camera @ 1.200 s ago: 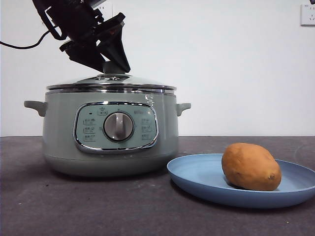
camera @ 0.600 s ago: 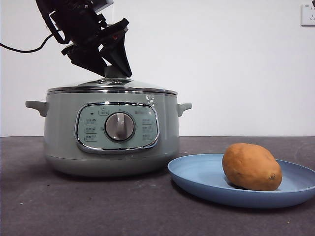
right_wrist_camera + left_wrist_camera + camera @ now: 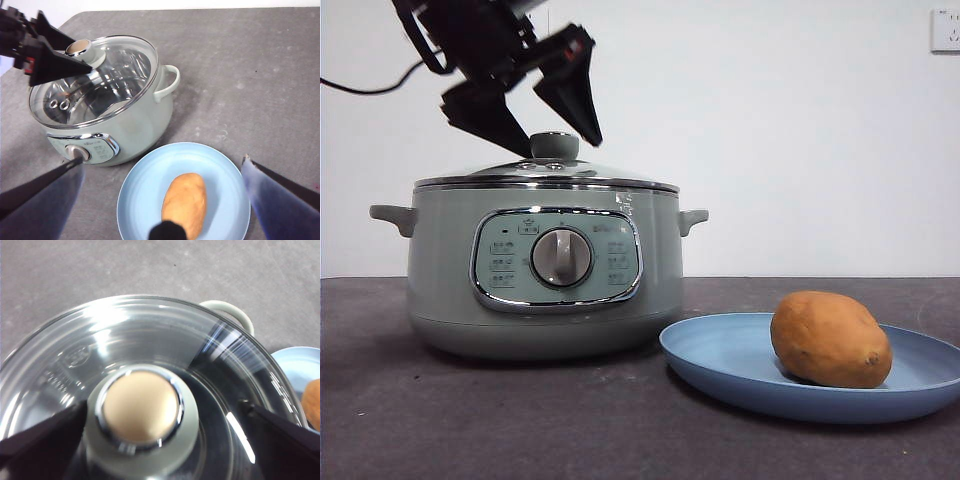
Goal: Take the potato out from the steamer,put the potato on the plate,close the lid
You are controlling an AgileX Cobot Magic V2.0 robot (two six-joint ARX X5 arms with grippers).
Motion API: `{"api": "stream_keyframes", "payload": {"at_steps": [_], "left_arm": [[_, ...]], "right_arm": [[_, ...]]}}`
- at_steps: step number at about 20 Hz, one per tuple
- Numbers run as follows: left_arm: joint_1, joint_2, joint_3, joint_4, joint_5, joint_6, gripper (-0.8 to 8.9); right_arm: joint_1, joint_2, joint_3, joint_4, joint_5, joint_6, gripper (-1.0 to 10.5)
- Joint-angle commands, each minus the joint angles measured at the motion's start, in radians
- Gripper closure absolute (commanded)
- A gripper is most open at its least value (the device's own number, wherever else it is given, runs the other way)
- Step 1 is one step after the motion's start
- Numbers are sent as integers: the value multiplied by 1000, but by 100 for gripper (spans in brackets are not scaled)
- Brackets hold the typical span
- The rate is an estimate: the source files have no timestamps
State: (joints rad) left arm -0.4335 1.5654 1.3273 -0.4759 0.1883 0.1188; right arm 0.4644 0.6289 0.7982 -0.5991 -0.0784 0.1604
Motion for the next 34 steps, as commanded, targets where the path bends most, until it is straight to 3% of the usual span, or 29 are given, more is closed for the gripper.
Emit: {"api": "stream_keyframes", "payload": {"at_steps": [1,3,6,11,13,15,16,34], "left_arm": [[0,-80,-10,-30,0,-14,306],[0,-164,-10,-86,0,-14,306],[0,-315,-10,-217,2,-35,312],[0,-541,-10,-522,3,-67,341],[0,-599,-10,-620,3,-67,543],[0,-640,-10,-671,3,-68,832],[0,-651,-10,-677,3,-70,819],[0,-653,-10,-677,-1,-70,817]], "right_arm": [[2,0,0,-4,-2,-4,381],[2,0,0,-17,-17,-4,381],[2,0,0,-36,-106,-2,383],[2,-1,0,-114,-326,26,389],[2,-1,0,-157,-342,26,524],[2,0,0,-199,-342,25,859],[2,-1,0,-207,-341,19,974],[2,-1,0,-211,-335,25,947]]}}
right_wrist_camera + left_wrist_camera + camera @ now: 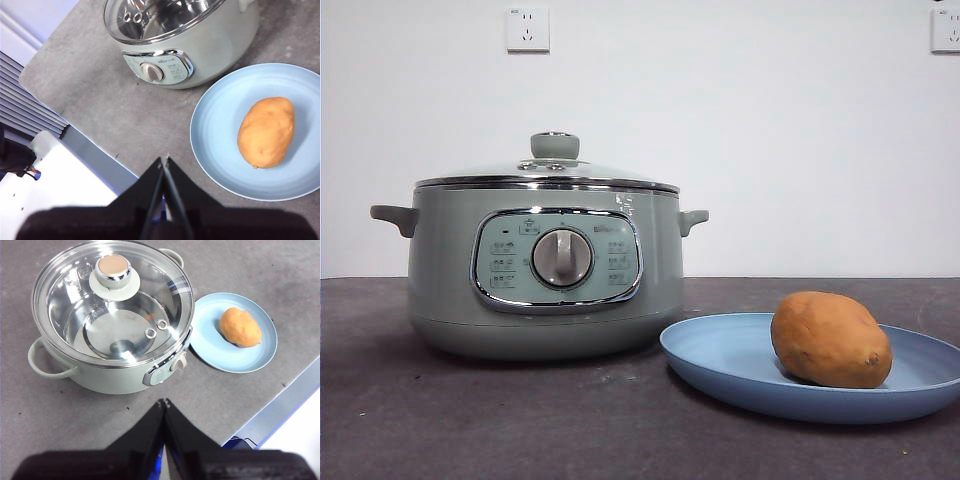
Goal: Take the potato out from the steamer,put the potato on the plate,close the lid
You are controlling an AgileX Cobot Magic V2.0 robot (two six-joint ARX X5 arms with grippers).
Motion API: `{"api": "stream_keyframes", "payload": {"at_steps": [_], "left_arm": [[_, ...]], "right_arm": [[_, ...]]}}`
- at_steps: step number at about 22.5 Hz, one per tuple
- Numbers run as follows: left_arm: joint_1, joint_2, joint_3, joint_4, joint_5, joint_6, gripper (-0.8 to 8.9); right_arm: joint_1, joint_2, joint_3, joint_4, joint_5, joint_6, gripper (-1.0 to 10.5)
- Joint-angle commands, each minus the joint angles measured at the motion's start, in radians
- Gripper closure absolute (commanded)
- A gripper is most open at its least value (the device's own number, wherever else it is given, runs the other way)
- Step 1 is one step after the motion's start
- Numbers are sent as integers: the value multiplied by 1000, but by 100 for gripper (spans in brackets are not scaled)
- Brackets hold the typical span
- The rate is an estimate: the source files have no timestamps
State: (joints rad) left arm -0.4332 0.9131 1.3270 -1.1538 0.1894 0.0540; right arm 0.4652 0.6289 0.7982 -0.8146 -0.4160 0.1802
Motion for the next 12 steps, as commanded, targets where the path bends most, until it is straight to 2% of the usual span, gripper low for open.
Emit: {"api": "stream_keyframes", "payload": {"at_steps": [1,3,5,9,12], "left_arm": [[0,-1,-9,1,-2,-5,817],[5,-2,-9,10,-7,0,817],[49,-29,-12,81,-40,5,817],[232,-186,-107,447,-23,25,817],[342,-342,-323,763,-34,26,817]], "right_arm": [[2,-1,0,4,3,5,947],[2,-1,0,4,3,5,947],[2,-1,0,4,3,5,947],[2,-1,0,3,3,5,947],[2,-1,0,3,3,5,947]]}}
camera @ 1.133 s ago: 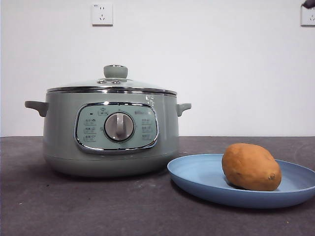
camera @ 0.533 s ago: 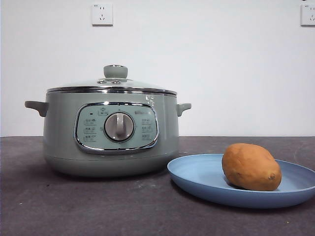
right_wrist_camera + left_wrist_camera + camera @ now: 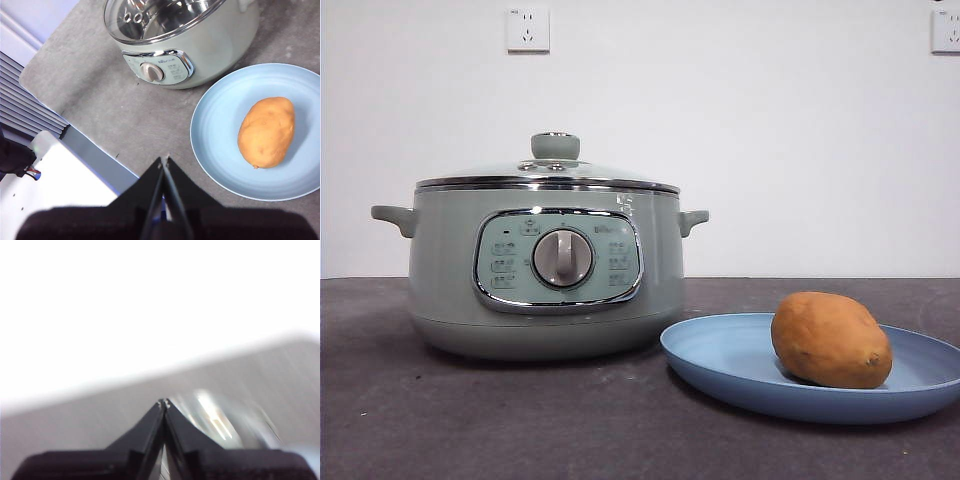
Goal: Take the potato out from the steamer,put the potato on the plate,close the lid
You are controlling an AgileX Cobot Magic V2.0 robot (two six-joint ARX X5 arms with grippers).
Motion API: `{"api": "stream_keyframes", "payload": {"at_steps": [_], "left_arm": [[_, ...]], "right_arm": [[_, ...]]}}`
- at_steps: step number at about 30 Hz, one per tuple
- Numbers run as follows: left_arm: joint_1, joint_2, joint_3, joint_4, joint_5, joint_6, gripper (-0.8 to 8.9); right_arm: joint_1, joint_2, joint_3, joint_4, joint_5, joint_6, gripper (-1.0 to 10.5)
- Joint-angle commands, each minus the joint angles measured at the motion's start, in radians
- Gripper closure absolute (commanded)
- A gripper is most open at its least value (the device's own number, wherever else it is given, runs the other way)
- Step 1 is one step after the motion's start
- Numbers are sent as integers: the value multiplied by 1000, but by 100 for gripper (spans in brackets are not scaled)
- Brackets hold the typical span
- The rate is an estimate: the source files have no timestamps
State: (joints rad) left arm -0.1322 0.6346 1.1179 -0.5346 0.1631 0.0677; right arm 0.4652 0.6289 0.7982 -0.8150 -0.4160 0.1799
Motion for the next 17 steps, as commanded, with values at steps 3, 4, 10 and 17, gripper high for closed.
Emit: {"api": "stream_keyframes", "payload": {"at_steps": [3,4,10,17], "left_arm": [[114,-193,-349,363,-14,12,817],[133,-229,-420,416,-21,12,817],[183,-378,-697,516,-34,-2,817],[192,-506,-897,515,-67,-23,817]], "right_arm": [[2,-1,0,4,3,5,947],[2,-1,0,4,3,5,947],[2,-1,0,4,3,5,947],[2,-1,0,4,3,5,947]]}}
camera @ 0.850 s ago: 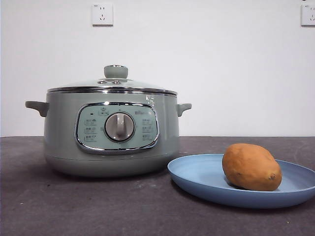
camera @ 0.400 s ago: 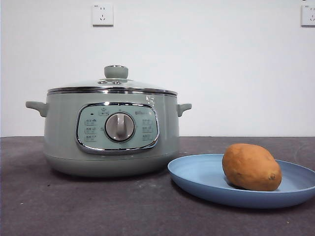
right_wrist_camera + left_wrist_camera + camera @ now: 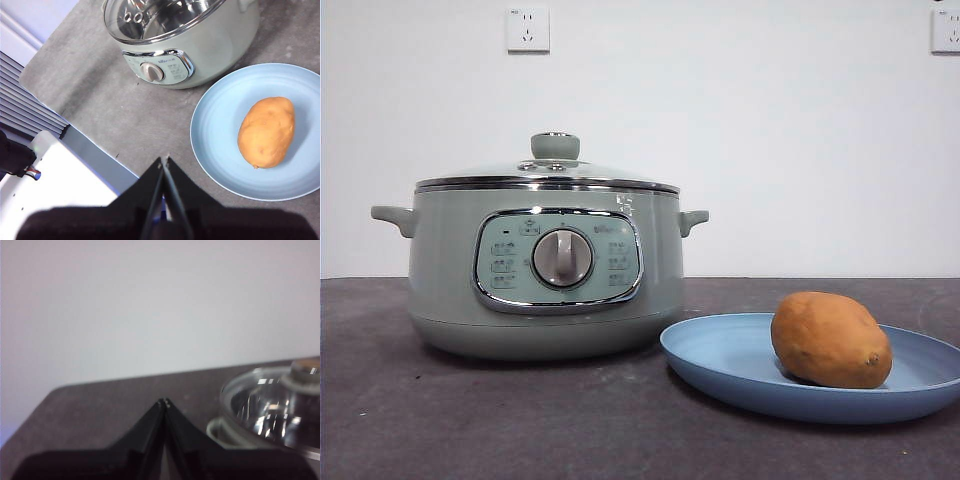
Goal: Take the potato out from the steamer,put the potato on the plate,close the lid
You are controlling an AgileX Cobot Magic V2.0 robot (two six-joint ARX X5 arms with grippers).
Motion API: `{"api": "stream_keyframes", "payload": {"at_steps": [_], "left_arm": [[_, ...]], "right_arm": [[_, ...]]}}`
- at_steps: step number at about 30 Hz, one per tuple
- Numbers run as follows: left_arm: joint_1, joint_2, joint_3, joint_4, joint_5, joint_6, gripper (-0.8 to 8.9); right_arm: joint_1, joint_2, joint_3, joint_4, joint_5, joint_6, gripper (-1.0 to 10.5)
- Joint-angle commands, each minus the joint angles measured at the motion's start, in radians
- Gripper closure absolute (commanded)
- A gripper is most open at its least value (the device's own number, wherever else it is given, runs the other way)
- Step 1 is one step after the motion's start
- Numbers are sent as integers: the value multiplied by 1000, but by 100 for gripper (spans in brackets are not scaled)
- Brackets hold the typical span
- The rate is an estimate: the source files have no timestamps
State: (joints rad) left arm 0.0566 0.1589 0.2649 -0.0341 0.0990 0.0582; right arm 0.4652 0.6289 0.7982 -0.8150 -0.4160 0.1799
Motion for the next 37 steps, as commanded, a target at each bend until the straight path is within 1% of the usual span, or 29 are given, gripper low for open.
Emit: {"api": "stream_keyframes", "payload": {"at_steps": [1,7,10,15,18,22,25,31,37], "left_arm": [[3,-45,-66,14,-3,-14,817],[4,-115,-161,11,-6,-26,817],[3,-136,-195,1,-28,-40,817],[3,-145,-237,-5,-28,-42,817],[3,-145,-256,-6,-30,-62,817],[3,-145,-262,-31,-31,-66,817],[4,-145,-262,-52,-50,-65,817],[3,-158,-262,-144,-47,-62,817],[3,-158,-262,-146,-47,-63,817]], "right_arm": [[2,-1,0,4,3,5,947],[2,-1,0,4,3,5,947],[2,-1,0,4,3,5,947],[2,-1,0,4,3,5,947],[2,-1,0,4,3,5,947],[2,-1,0,4,3,5,947],[2,-1,0,4,3,5,947],[2,-1,0,2,3,5,947],[1,-1,0,2,3,5,947]]}}
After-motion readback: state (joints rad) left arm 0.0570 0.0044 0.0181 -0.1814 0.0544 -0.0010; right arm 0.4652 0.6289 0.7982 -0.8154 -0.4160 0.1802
